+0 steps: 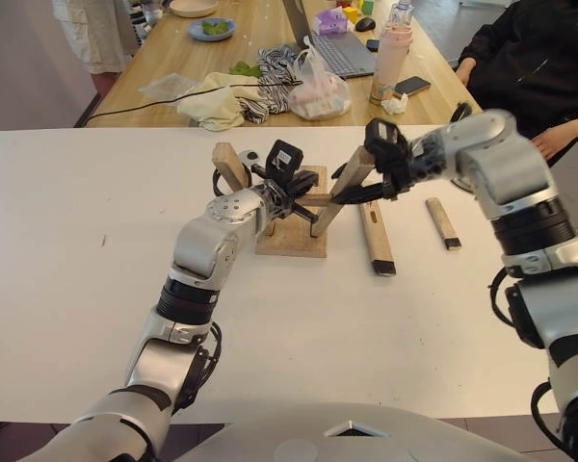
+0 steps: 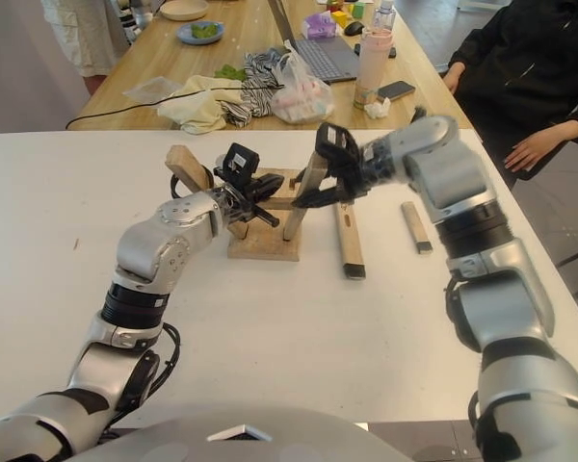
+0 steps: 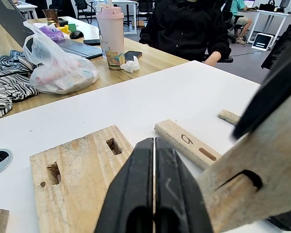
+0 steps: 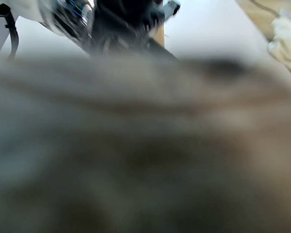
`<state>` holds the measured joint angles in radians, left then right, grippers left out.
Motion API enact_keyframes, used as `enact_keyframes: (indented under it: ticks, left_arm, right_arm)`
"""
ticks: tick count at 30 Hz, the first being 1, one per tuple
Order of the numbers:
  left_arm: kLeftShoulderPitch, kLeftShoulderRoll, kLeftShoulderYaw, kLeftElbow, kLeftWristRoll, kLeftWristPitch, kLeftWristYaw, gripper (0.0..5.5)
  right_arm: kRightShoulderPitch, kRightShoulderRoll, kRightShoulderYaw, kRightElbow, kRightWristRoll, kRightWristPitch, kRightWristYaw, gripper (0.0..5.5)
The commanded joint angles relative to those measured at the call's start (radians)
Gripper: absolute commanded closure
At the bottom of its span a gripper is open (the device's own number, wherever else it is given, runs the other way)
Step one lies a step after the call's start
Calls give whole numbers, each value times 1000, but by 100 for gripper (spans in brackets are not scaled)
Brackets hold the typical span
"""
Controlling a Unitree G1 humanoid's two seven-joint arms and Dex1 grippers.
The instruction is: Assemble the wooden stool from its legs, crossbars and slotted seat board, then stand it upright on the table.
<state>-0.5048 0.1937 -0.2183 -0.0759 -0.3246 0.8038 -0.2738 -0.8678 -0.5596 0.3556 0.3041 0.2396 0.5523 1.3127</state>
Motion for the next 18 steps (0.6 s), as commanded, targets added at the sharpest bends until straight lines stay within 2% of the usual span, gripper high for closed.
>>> enact_keyframes:
  ticks: [1, 4, 10, 15, 18]
  left_arm:
    - [120, 6, -65, 177, 51, 80, -9, 550]
    - [131, 13, -57, 175, 52, 79, -13, 550]
    - [132, 22, -43, 166, 52, 91, -17, 550]
    - [133, 29, -40, 133, 52, 81, -28, 550]
    - [119, 8, 15, 58, 21, -39, -54, 550]
  right_arm:
    - [62, 29, 60, 9, -13, 15, 48, 228]
    - [67, 8, 50, 21, -21, -11, 58, 185]
    - [53, 3, -116, 6, 140, 66, 100, 185]
    - [22, 2, -425, -33, 440, 248, 73, 185]
    - [10, 62, -605, 16, 517, 228, -135, 185]
